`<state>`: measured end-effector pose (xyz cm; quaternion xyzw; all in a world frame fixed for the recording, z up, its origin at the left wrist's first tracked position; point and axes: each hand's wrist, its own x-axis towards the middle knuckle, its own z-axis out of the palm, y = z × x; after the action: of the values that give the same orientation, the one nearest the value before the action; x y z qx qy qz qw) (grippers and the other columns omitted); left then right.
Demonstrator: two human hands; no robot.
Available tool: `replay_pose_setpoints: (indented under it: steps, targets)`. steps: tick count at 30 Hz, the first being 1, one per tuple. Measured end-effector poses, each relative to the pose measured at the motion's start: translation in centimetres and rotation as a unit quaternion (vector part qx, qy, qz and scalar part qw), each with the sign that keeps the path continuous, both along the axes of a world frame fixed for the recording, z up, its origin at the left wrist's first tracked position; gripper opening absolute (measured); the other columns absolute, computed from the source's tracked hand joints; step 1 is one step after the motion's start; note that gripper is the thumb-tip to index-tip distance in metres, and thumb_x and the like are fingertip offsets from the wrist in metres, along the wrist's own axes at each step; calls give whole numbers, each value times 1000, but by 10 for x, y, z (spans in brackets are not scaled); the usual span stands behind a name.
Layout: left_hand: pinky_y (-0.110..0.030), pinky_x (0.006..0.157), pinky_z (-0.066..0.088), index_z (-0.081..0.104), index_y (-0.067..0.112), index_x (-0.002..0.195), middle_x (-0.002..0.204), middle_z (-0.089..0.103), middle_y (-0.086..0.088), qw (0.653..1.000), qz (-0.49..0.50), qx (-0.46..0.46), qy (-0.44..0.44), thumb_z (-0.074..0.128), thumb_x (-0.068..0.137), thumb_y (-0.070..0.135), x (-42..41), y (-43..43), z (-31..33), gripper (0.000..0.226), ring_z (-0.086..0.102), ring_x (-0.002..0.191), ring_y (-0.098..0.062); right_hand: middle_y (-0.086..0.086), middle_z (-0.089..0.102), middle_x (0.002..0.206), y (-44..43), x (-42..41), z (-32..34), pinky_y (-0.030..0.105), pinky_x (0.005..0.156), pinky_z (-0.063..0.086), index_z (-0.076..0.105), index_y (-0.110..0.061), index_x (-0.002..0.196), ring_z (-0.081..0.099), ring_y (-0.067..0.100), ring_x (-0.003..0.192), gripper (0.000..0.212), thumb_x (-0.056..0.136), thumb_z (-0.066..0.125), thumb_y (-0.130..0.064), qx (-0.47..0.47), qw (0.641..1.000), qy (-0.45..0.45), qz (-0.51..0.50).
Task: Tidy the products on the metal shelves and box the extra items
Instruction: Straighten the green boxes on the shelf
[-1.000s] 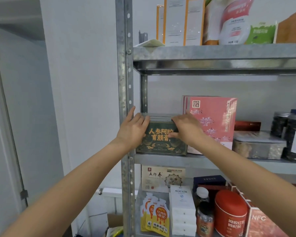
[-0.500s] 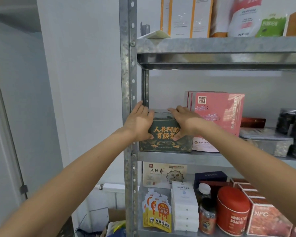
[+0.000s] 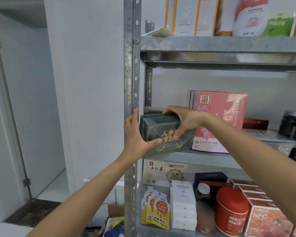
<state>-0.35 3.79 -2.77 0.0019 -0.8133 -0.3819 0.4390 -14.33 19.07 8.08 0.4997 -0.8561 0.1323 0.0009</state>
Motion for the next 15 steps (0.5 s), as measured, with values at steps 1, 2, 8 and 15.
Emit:
replay_pose_setpoints:
  steps: [1, 2, 8, 15]
  targets:
    - [-33, 114, 20, 1, 33, 153, 147, 16, 5, 1000, 4, 24, -16, 83, 56, 56, 0, 4, -6, 129, 15, 138, -9, -11, 51, 118, 2, 0, -1, 21, 83, 41, 41, -25, 133, 51, 12, 107, 92, 57, 92, -16, -4, 1000, -6, 5]
    - [-36, 116, 22, 1, 30, 154, 148, 17, 4, 999, 11, 38, -30, 86, 57, 55, -1, 7, -11, 131, 16, 140, -13, -12, 51, 119, 3, 0, -1, 21, 82, 41, 41, -26, 133, 51, 12, 107, 92, 58, 92, -15, -6, 1000, -10, 9]
    - [-44, 113, 35, 27, 26, 146, 137, 33, 5, 994, 39, 84, -49, 89, 62, 39, -4, 10, -15, 105, 33, 134, -19, -19, 50, 113, 5, -2, 0, 14, 76, 41, 40, -32, 128, 51, 2, 99, 89, 57, 92, -15, -1, 1000, -20, 23]
    - [-34, 98, 50, 30, 30, 121, 118, 52, 9, 984, -21, 171, -50, 89, 66, 21, -2, 15, -2, 81, 56, 114, -14, -11, 51, 118, 7, 0, 3, 20, 81, 44, 41, -29, 128, 52, 13, 108, 87, 58, 91, -12, 3, 999, -7, 45]
